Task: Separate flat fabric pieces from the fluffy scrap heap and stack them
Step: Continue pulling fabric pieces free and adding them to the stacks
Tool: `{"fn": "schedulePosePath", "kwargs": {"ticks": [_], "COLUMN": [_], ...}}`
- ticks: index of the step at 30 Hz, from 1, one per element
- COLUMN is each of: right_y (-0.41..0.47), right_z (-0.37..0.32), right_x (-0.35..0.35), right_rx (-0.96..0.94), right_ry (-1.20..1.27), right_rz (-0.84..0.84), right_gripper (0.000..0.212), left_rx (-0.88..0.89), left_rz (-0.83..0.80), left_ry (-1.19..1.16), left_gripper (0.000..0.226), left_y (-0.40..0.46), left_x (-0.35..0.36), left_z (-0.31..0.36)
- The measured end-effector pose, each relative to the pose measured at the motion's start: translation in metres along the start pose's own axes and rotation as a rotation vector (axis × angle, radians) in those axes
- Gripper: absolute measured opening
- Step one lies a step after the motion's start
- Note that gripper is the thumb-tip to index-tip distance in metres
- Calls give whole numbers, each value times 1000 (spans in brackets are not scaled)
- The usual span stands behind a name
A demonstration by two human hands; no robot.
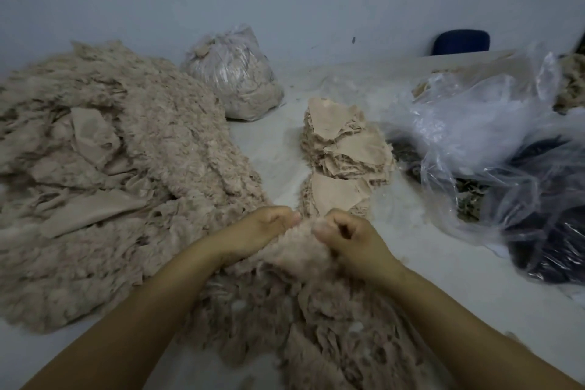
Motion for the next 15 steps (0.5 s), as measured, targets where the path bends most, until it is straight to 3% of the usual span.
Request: {"fn": "schedulePosePath", "kwargs": {"ticks": [3, 7, 9, 12, 15], "right_y": [3, 1, 1, 3, 8], "right_z": [3, 11, 10, 7, 8], "right_x": [-11, -30, -35, -26, -10], "right_rx": [12, 80, 86, 128, 201], "right_ry": [213, 357, 382, 331, 469], "right_rz": [231, 443, 435, 296, 323], "right_gripper": [32, 31, 36, 35, 25], "left_rx": [-84, -47, -42, -19, -49], "left_rz": [45, -47, -193, -155, -80], "left_ry": [-139, -94, -104, -198, -158], "left_gripper": [54, 20, 16, 42, 70], "left_y": [-2, -12, -20, -17, 3], "left_x": [-6, -18, -20, -20, -1], "left_z": [-7, -20, -18, -11, -4]}}
Point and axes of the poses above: each hand's wrist, its own y-axis towards the middle knuckle, its own x-axis out of the palm, z = x × y, the point moved 3 cm from there along y, towards the middle knuckle, and after that the axes turned 15 degrees about y, right-handed, at the moved point
